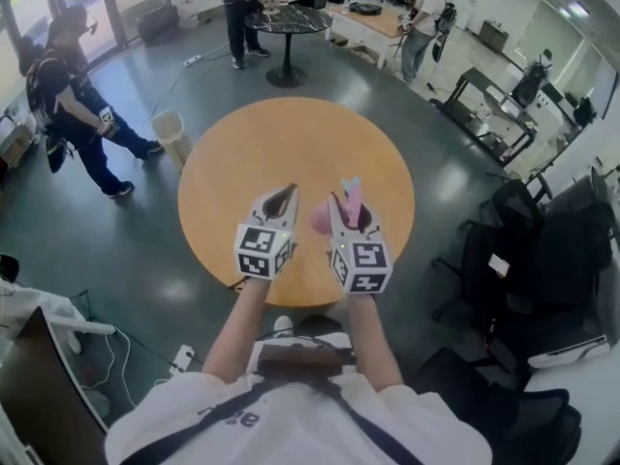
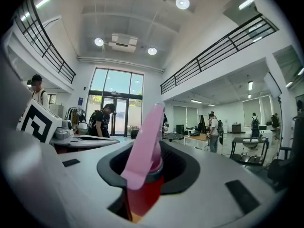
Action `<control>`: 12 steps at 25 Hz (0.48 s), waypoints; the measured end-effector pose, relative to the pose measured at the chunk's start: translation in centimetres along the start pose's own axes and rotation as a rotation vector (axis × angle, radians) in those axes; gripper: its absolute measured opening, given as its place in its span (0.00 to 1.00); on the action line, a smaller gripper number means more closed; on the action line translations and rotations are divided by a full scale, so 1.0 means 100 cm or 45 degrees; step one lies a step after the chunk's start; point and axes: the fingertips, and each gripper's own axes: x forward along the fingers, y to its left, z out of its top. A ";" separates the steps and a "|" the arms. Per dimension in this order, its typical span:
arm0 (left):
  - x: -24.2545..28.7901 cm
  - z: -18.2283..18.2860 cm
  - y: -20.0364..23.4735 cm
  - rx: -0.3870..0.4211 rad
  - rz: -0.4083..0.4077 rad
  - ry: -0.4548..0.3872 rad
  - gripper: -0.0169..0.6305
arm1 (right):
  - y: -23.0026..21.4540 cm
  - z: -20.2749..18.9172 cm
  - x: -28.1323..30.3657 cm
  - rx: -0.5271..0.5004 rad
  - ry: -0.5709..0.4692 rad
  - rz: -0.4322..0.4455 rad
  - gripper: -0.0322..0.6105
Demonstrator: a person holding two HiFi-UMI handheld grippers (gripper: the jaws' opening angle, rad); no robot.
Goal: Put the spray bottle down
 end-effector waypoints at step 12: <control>0.046 -0.031 0.007 -0.094 -0.045 0.068 0.04 | -0.023 -0.046 0.040 0.031 0.145 -0.002 0.27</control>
